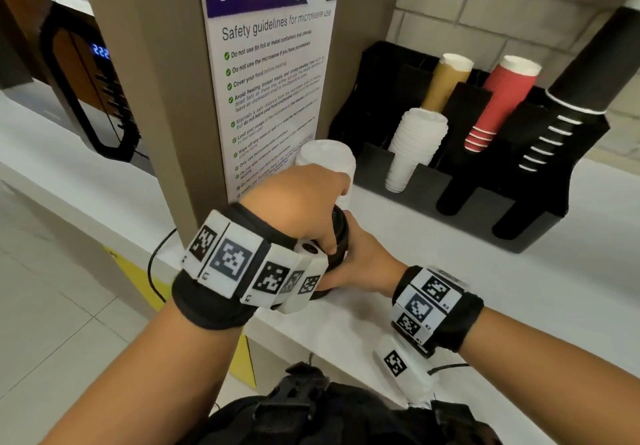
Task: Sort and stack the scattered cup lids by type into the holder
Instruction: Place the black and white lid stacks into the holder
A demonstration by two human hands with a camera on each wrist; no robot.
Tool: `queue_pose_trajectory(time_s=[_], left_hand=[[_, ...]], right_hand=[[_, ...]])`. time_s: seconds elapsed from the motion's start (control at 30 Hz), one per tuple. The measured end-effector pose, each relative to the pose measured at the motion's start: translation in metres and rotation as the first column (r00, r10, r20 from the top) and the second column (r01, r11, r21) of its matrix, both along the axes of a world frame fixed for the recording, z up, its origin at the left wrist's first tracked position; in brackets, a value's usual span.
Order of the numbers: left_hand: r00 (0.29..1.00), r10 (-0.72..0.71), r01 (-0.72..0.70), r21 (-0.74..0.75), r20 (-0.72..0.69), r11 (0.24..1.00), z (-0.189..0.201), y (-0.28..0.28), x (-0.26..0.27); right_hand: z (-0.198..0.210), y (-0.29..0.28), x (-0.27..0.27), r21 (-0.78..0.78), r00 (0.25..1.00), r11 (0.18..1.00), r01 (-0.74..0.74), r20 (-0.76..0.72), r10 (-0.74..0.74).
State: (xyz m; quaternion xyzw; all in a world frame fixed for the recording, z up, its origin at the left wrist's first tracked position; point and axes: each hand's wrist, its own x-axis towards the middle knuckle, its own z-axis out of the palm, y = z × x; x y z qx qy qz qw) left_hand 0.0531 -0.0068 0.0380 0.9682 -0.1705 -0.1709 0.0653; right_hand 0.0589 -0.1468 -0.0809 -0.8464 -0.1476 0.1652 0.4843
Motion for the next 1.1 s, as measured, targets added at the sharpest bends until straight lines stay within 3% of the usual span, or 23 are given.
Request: queue_pose_trajectory(time_s=[0.27, 0.53, 0.7, 0.9, 1.0, 1.1], left_hand=[[0.943, -0.225, 0.286, -0.253, 0.245, 0.924, -0.019, -0.067, 0.029], [0.958, -0.115, 0.201, -0.326, 0.264, 0.924, -0.028, -0.082, 0.069], [0.97, -0.097, 0.179, -0.387, 0.223, 0.904, -0.03, -0.083, 0.083], [0.978, -0.067, 0.152, -0.453, 0.197, 0.878, -0.035, -0.084, 0.094], [0.982, -0.034, 0.132, -0.549, 0.185, 0.825, -0.035, -0.08, 0.101], [0.982, 0.064, 0.077, -0.684, 0.178, 0.726, -0.031, -0.074, 0.106]], right_hand=[[0.003, -0.089, 0.021, -0.069, 0.963, 0.961, 0.268, 0.032, -0.266], [-0.01, -0.113, 0.068, 0.04, 0.861, 0.86, 0.509, 0.001, -0.509], [-0.013, -0.108, 0.081, 0.057, 0.864, 0.863, 0.502, 0.006, -0.503], [-0.004, -0.113, 0.079, -0.037, 0.906, 0.906, 0.421, 0.066, -0.418], [0.016, -0.121, 0.078, -0.135, 0.946, 0.938, 0.32, 0.106, -0.307], [0.052, -0.126, 0.083, -0.249, 0.935, 0.92, 0.303, 0.265, -0.236]])
